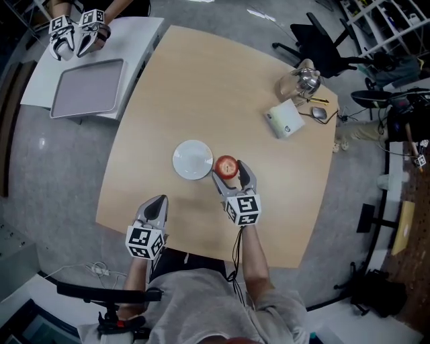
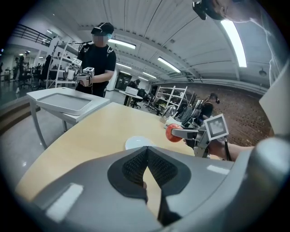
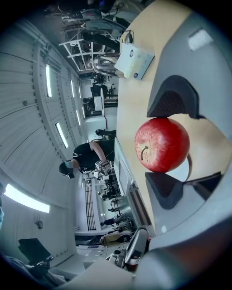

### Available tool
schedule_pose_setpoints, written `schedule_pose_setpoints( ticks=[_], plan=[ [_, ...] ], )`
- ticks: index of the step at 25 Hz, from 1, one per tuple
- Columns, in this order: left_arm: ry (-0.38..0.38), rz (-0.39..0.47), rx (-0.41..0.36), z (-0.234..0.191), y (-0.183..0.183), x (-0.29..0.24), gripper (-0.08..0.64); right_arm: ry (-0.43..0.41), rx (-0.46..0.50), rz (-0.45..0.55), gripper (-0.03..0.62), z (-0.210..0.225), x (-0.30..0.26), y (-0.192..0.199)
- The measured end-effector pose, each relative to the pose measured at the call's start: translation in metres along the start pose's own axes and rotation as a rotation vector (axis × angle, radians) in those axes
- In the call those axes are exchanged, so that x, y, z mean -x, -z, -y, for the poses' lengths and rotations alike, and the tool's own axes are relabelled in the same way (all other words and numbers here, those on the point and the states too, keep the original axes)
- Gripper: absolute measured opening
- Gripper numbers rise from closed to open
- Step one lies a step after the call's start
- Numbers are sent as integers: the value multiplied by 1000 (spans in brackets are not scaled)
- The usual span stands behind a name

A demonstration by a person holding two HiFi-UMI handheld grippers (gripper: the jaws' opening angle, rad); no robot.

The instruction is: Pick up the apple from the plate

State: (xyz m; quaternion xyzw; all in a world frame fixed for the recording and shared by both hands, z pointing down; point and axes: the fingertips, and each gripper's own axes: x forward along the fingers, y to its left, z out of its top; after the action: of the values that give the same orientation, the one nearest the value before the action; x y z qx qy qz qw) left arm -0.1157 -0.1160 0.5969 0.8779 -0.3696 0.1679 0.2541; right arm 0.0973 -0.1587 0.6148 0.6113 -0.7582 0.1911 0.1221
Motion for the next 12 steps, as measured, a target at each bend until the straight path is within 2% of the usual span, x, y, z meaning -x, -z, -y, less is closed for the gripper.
schedule_pose_setpoints(
  ticks=[12],
  plan=[
    [68, -24, -40, 25, 3, -20, 20, 77, -28, 17, 383, 31, 25, 9]
  ],
)
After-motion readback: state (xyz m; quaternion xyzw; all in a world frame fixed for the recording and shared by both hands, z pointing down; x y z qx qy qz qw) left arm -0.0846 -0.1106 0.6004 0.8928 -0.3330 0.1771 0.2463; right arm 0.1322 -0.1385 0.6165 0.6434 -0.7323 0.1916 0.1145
